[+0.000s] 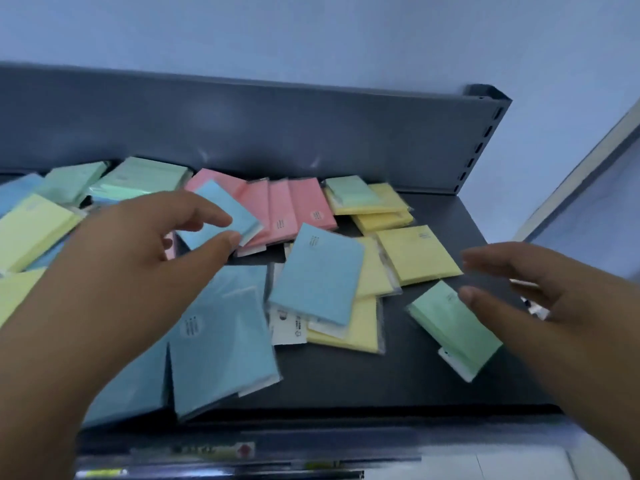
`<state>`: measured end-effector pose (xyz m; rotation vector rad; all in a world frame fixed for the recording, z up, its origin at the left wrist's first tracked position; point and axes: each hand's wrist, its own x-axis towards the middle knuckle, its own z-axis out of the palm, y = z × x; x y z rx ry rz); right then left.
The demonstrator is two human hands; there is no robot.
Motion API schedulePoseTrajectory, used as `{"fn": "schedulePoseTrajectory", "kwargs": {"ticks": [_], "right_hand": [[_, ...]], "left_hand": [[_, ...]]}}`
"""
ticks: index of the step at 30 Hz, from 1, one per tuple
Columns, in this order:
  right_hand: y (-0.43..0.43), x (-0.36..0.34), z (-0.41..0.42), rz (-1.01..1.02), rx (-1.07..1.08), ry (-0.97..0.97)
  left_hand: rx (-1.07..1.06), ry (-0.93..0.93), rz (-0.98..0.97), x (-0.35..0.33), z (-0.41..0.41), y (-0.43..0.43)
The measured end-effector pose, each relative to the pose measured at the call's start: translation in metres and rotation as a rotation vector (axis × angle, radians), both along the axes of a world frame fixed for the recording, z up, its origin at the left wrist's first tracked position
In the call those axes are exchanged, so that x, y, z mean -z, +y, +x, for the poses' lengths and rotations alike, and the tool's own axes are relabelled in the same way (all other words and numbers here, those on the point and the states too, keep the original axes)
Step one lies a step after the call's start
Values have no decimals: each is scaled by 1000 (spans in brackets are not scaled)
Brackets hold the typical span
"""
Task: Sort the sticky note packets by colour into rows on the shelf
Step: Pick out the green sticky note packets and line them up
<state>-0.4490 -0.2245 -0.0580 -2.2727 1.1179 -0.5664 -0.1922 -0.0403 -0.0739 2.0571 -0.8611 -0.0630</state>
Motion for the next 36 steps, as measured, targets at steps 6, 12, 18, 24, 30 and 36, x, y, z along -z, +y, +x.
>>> {"fn": "schedulePoseTrajectory", "kwargs": {"ticks": [6,12,18,24,30,36], "right_hand": [[-18,10,-25,-20,-182,377],[-19,34,-32,-143,-202,377],[-25,39,-36,-232,-190,214],[-20,44,-28,-224,-184,93],[-13,42,-3,-270,-174,44],[6,9,64,-241,-377,19]], "left_hand": [[-3,-111,52,7,-49,-24],[-11,-128,53,11,-79,-31],[-7,-162,68,9,-90,-30],[-32,-176,83,6,-82,-15],[-119,-150,95,4,-54,14],[-127,-162,149,-2,-26,26]]}}
